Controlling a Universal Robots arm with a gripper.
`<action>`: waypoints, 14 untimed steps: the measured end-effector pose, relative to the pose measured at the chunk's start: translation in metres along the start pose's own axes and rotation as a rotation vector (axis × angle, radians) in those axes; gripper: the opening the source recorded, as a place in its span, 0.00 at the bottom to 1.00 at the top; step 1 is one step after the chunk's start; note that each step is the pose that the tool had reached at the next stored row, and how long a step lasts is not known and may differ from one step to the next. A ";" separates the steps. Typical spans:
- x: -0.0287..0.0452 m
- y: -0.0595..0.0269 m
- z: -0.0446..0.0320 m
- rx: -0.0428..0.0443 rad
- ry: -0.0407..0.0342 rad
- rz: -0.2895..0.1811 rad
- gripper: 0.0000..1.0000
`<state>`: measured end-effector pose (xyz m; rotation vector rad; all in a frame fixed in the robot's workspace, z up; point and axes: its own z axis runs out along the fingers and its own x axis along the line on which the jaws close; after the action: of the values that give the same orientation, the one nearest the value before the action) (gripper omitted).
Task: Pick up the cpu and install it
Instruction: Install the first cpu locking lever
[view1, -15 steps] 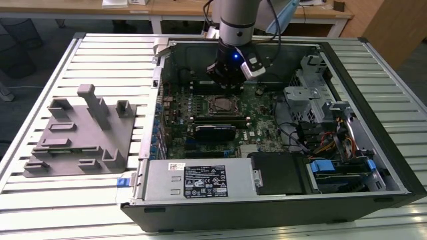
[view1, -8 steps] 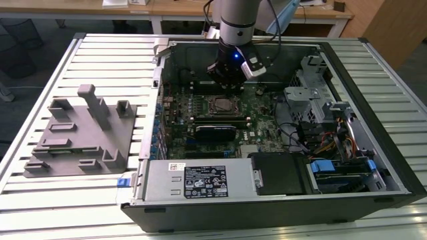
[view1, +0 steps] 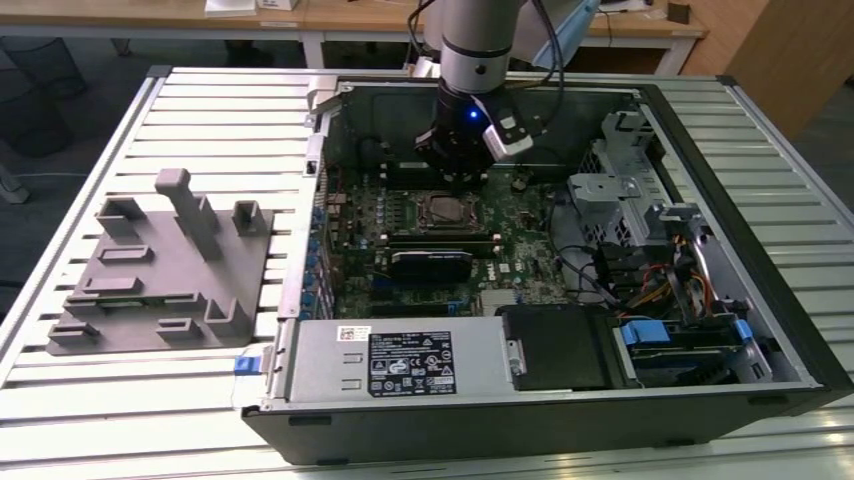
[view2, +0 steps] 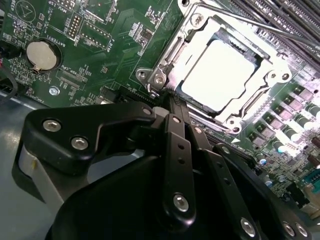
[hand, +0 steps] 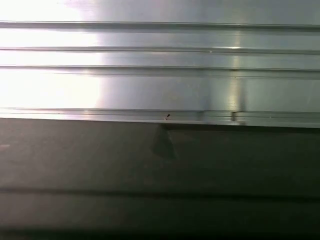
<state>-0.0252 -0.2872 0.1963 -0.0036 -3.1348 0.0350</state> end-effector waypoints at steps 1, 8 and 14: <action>-0.0001 0.0001 0.0001 -0.0001 0.0003 0.000 0.11; -0.0003 0.0005 -0.0011 -0.0204 0.0008 0.000 0.11; -0.0002 0.0003 -0.0033 -0.0414 0.0009 0.000 0.11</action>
<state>-0.0250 -0.2868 0.1996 -0.0034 -3.1340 -0.0299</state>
